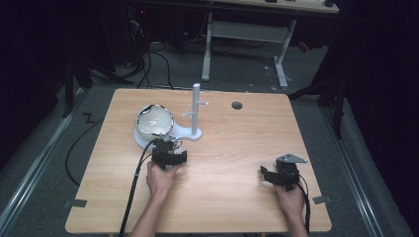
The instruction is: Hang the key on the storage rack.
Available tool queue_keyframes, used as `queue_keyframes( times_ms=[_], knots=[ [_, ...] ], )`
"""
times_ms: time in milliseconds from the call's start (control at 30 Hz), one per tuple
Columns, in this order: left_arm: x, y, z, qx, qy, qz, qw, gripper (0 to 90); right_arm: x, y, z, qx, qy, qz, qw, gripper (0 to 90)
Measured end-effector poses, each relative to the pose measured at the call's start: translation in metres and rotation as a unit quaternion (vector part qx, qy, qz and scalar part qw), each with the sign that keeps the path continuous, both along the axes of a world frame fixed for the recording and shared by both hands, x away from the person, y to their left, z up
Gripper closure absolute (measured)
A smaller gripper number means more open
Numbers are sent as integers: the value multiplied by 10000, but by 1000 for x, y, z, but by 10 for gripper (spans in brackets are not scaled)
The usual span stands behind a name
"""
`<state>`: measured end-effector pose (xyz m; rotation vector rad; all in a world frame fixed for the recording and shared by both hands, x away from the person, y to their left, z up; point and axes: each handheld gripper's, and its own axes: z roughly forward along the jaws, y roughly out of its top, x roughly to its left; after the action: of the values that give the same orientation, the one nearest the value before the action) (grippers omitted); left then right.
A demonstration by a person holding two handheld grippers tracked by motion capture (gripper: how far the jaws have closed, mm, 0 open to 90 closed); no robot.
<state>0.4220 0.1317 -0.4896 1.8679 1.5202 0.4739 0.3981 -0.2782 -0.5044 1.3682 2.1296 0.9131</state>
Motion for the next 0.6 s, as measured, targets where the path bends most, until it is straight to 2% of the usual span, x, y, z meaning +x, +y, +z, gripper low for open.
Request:
queue_keyframes(
  times_ms=[133, 200, 267, 400, 433, 500, 600],
  knots=[
    [1, 1, -1, -102, 4, -107, 9999, 323, 0, 0, 0, 1, 1, 1, 10000, 290],
    [1, 1, -3, -16, 69, -146, 9999, 361, 0, 0, 0, -5, -5, 9, 10000, 290],
    [-2, 1, -6, 124, 20, -202, 9997, 401, 0, 0, 0, -3, -5, 8, 10000, 290],
    [-5, 5, -6, 149, -38, -228, 9996, 513, 0, 0, 0, -4, -4, 8, 10000, 290],
    [-6, 6, -6, 181, -59, -259, 9995, 568, 0, 0, 0, 2, 1, 0, 10000, 290],
    [-7, 7, -6, 217, -76, -301, 9993, 610, 0, 0, 0, -3, -5, 9, 10000, 290],
    [-8, 8, -7, 226, -94, -350, 9991, 622, 0, 0, 0, -4, -5, 9, 10000, 290]
  ],
)
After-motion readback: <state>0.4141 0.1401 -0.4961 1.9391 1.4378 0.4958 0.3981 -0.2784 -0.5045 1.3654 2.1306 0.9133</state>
